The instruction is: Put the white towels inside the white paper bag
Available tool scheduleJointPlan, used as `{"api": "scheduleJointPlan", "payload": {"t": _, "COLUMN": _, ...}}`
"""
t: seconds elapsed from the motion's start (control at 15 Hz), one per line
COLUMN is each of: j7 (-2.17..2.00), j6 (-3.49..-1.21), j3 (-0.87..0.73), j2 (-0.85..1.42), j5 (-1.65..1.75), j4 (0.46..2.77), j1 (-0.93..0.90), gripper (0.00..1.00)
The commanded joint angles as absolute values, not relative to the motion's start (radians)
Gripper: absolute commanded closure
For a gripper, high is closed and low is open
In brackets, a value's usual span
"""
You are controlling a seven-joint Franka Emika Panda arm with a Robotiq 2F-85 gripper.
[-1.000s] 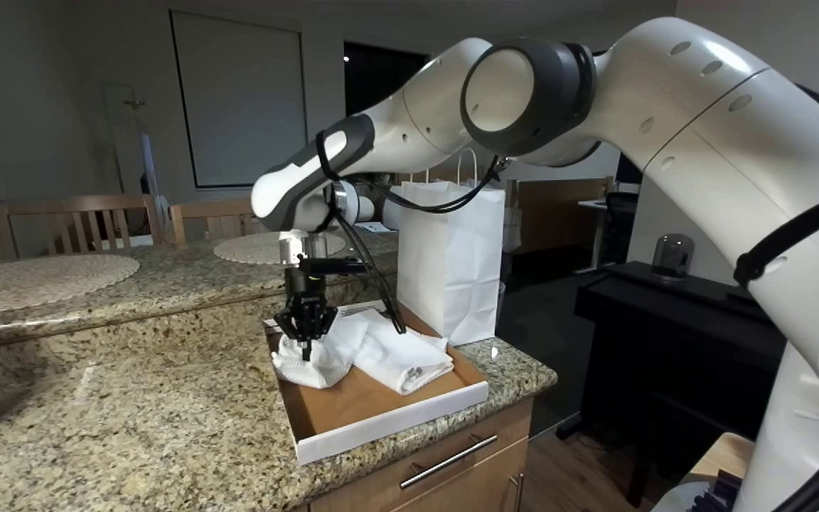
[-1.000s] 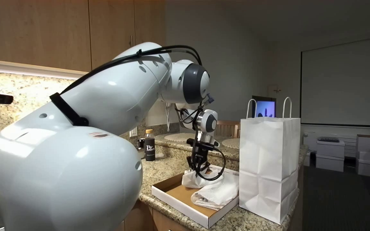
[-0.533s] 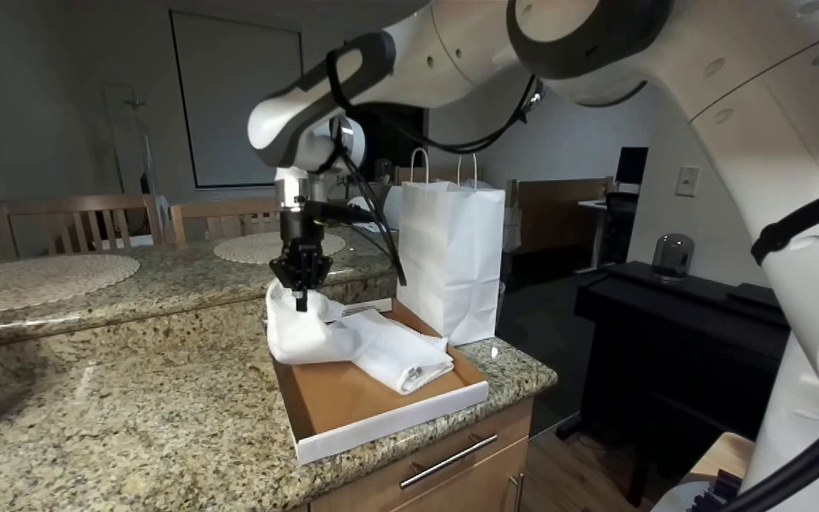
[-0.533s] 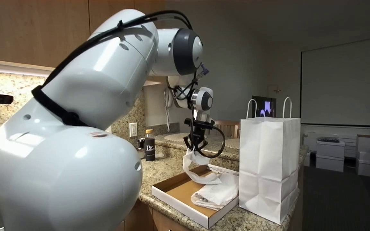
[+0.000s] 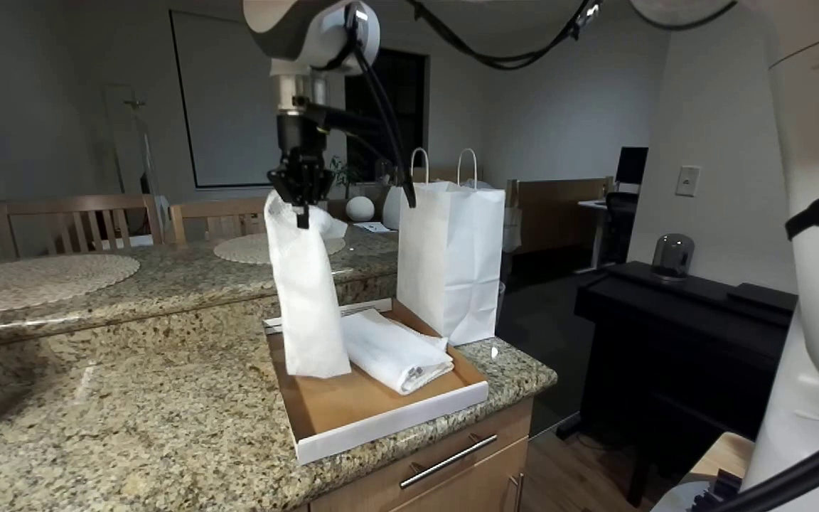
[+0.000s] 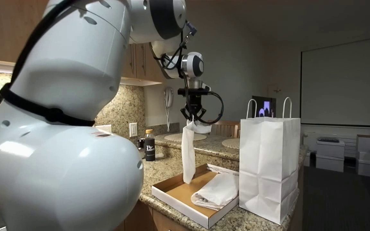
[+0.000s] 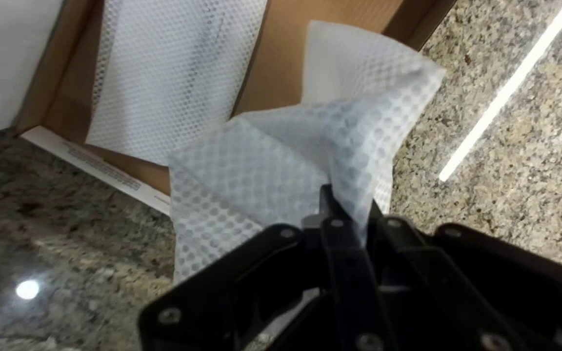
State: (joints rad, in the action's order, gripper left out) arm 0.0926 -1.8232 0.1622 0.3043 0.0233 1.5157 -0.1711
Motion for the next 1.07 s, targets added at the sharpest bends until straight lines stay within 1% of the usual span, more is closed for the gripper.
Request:
{"api": "scheduleJointPlan", "payload": {"t": 0.0, "j7": -0.043, "j6": -1.761, "j3": 0.143, "j2": 0.171, "j5": 0.127, "j4": 1.533, "j1": -0.208, "gripper": 0.92}}
{"api": "scheduleJointPlan", "payload": {"t": 0.27, "j7": -0.234, "j6": -1.65, "j3": 0.15, "j2": 0.07, "j5": 0.249, "j4": 1.465, "j1": -0.229, "gripper": 0.92}}
{"api": "scheduleJointPlan", "payload": {"t": 0.53, "j7": -0.352, "j6": -1.519, "j3": 0.157, "j2": -0.017, "j5": 0.324, "j4": 1.383, "j1": -0.212, "gripper": 0.91}}
{"api": "scheduleJointPlan", "payload": {"t": 0.8, "j7": -0.233, "j6": -1.455, "j3": 0.1, "j2": -0.104, "j5": 0.294, "j4": 1.381, "j1": -0.184, "gripper": 0.92}}
{"api": "scheduleJointPlan", "payload": {"t": 0.87, "j7": -0.291, "j6": -1.473, "j3": 0.112, "j2": -0.073, "j5": 0.299, "j4": 1.355, "j1": -0.201, "gripper": 0.92}}
{"api": "scheduleJointPlan", "payload": {"t": 1.0, "j7": -0.259, "j6": -1.459, "j3": 0.094, "j2": -0.094, "j5": 0.299, "j4": 1.355, "j1": -0.194, "gripper": 0.92}}
